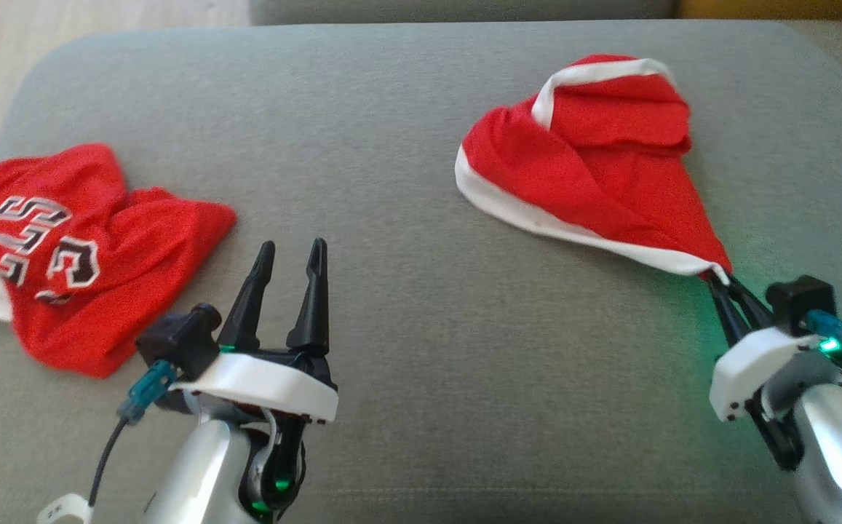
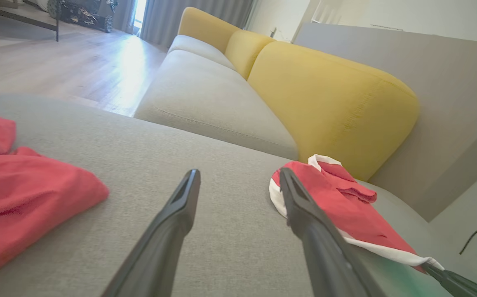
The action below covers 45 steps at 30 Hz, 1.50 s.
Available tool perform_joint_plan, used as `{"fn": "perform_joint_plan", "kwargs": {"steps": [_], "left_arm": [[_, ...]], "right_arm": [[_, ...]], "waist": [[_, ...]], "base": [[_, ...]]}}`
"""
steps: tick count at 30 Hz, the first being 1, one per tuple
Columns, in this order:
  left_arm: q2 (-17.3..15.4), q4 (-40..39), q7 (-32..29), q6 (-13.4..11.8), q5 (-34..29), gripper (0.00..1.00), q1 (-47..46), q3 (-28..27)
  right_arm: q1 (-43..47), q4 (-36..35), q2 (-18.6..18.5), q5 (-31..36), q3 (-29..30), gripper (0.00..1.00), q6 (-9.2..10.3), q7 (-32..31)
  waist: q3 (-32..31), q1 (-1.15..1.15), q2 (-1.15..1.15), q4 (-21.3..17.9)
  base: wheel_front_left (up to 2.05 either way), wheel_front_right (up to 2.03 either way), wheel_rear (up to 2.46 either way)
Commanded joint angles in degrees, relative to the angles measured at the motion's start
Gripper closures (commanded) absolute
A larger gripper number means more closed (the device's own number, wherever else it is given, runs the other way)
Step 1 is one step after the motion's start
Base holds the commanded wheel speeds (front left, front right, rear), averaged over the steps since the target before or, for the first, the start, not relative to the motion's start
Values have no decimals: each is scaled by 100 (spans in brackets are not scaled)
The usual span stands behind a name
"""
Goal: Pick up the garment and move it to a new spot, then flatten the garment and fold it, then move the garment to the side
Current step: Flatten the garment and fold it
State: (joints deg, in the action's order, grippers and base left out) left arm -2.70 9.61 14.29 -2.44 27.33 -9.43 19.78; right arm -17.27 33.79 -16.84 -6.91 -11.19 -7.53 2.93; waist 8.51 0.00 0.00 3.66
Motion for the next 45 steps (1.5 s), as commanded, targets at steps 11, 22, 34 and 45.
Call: {"fn": "perform_joint_plan", "kwargs": {"steps": [11, 22, 34, 45], "left_arm": [[-18, 252, 71, 231, -218, 0, -413, 101], [-18, 942, 71, 545, -503, 0, -1297, 633], [-20, 2002, 71, 937, -833, 0, -2230, 1667], [-21, 3283, 71, 984, -1093, 0, -2957, 2165]], "right_arm": [[656, -1207, -42, -10, 370, 100, 4, -903], [608, -1377, 727, 881, 1583, 100, 4, -1363], [266, -1283, 1066, 1064, 1633, 100, 4, -1184], [59, -1170, 1100, 1028, 1514, 100, 4, -1067]], "waist": [[121, 0, 0, -833], [670, 0, 0, -1470], [988, 0, 0, -1765], [1076, 0, 0, -1893]], "base": [[0, 0, 0], [0, 0, 0], [0, 0, 0], [0, 0, 0]]}}
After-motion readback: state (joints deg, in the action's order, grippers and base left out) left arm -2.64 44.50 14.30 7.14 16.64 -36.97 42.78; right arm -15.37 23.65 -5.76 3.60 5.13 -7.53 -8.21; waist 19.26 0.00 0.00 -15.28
